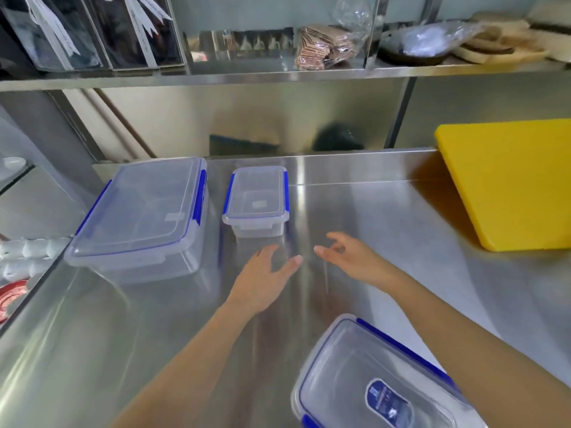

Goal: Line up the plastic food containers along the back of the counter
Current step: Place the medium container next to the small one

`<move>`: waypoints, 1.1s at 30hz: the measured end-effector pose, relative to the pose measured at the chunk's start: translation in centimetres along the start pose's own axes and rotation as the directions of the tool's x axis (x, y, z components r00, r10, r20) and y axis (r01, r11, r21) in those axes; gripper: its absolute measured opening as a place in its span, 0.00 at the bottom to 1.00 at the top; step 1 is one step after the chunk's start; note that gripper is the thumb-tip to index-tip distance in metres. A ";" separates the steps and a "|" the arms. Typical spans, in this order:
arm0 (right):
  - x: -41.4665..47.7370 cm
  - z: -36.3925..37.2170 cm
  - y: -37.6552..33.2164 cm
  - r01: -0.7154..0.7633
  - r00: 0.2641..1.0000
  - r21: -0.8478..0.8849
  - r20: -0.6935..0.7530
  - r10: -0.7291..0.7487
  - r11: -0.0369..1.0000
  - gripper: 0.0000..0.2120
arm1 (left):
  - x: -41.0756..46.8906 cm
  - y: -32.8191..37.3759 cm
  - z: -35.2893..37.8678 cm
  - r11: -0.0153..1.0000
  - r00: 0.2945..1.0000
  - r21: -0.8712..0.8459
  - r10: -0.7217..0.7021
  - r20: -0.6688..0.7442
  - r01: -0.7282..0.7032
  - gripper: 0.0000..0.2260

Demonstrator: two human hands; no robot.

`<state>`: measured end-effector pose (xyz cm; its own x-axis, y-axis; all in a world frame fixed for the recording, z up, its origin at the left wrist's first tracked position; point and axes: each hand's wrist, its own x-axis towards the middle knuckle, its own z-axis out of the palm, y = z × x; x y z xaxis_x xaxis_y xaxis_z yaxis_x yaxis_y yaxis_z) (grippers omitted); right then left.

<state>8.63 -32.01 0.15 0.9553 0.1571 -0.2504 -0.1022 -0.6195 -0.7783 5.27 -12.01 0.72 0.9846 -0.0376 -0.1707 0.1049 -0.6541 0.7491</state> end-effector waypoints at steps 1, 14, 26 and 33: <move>-1.2 -0.1 0.6 -0.004 0.999 0.000 0.038 0.004 1.000 0.36 | -1.0 0.0 0.6 1.000 0.999 0.011 -0.003 0.052 0.003 0.32; -9.4 -1.0 4.7 -0.068 0.901 -0.019 0.428 0.069 0.998 0.18 | -7.0 0.1 5.6 0.996 0.891 0.090 -0.053 0.452 0.013 0.18; -9.4 -0.4 6.1 -0.079 0.996 0.270 0.051 0.067 0.960 0.18 | -6.5 -0.8 6.6 0.975 0.991 -0.206 -0.100 -0.085 0.080 0.19; -7.1 -0.4 6.6 -0.168 0.896 0.487 -0.287 0.339 0.857 0.16 | -6.5 -0.9 7.4 0.859 0.976 -0.463 -0.203 0.085 0.219 0.25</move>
<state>1.23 -37.52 -3.02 0.9009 -0.2900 -0.3229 -0.3832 -0.1824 -0.9055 -2.30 -16.75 -3.57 0.9273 0.0317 -0.3729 0.3704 -0.2201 0.9024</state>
